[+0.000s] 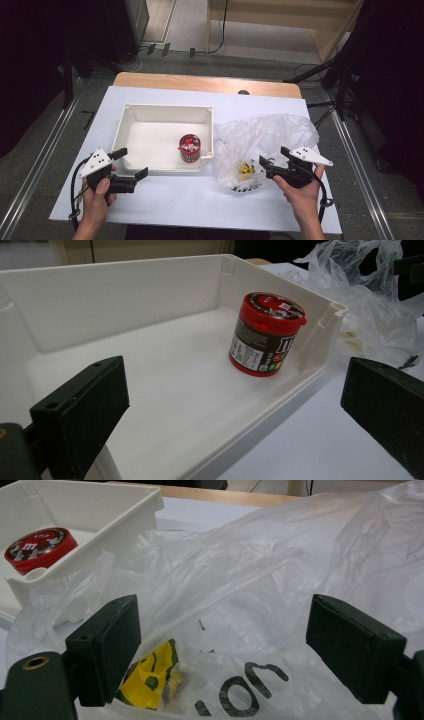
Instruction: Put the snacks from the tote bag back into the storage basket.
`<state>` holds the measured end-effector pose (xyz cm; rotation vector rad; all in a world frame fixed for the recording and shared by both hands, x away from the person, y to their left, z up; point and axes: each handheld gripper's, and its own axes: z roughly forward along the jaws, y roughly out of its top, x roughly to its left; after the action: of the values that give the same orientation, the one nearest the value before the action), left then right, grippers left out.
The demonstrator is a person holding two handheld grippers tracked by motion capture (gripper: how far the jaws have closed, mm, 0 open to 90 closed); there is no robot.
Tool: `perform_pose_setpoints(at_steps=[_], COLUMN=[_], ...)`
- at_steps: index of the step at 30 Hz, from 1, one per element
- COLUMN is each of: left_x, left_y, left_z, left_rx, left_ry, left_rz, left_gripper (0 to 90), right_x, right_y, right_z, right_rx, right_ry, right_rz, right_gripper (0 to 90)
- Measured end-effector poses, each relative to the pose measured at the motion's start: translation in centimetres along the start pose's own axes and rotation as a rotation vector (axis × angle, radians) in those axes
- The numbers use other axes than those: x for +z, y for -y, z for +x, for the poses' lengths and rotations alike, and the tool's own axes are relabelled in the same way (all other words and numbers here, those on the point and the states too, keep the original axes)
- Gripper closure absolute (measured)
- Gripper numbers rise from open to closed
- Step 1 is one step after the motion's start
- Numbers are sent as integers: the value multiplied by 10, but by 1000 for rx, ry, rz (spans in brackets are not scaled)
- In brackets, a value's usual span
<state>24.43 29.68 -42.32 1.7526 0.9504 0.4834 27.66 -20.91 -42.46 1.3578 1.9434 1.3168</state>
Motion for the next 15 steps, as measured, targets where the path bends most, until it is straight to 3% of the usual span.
perform_pose_setpoints(at_steps=[15], left_x=[1], left_y=[0], left_z=[-1], left_rx=[1], left_ry=[3], left_rz=[3], left_gripper=[0], right_x=[-18], right_y=[17], right_z=[-18], right_rx=[17], right_ry=[35], right_rz=[2], right_gripper=[154])
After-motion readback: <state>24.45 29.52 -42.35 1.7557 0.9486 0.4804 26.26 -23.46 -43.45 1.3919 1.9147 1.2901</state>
